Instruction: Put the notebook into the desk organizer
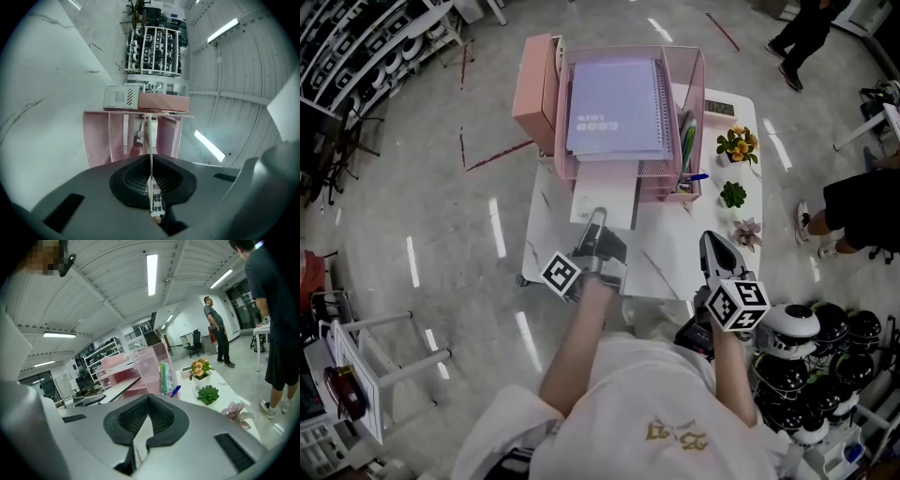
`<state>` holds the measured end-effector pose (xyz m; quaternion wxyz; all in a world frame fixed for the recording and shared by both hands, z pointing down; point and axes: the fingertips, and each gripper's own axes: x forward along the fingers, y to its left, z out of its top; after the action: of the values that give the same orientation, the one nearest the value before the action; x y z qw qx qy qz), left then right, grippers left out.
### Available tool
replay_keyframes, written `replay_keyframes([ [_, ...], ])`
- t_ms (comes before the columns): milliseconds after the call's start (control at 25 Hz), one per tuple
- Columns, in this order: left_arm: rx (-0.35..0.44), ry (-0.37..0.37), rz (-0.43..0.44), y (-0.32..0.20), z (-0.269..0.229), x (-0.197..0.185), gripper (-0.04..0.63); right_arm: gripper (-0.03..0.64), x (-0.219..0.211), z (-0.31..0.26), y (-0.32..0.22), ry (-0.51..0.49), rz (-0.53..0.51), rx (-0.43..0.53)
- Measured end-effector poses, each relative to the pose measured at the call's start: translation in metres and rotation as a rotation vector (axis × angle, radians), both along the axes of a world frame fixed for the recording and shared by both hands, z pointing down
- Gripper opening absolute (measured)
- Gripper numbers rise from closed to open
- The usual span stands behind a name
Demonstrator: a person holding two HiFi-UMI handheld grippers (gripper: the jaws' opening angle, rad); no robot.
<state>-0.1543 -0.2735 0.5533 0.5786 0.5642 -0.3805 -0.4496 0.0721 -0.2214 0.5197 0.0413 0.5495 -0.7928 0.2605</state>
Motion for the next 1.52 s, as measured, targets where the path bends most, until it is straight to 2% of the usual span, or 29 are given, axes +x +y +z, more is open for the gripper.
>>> replay_keyframes([
  [520, -0.023, 0.022, -0.031, -0.018, 0.008, 0.006, 0.026, 0.011, -0.002, 0.009, -0.016, 0.008, -0.006, -0.035],
  [920, -0.028, 0.013, -0.058, -0.036, 0.013, 0.008, 0.034, 0.011, 0.001, 0.018, -0.024, 0.013, -0.01, -0.057],
  [1320, -0.054, 0.01, -0.082, -0.047, 0.017, 0.009, 0.09, 0.011, 0.009, 0.019, -0.031, 0.014, -0.001, -0.063],
  [1520, -0.055, 0.011, -0.089, -0.052, 0.018, 0.008, 0.094, 0.011, 0.013, 0.018, -0.032, 0.013, 0.001, -0.06],
])
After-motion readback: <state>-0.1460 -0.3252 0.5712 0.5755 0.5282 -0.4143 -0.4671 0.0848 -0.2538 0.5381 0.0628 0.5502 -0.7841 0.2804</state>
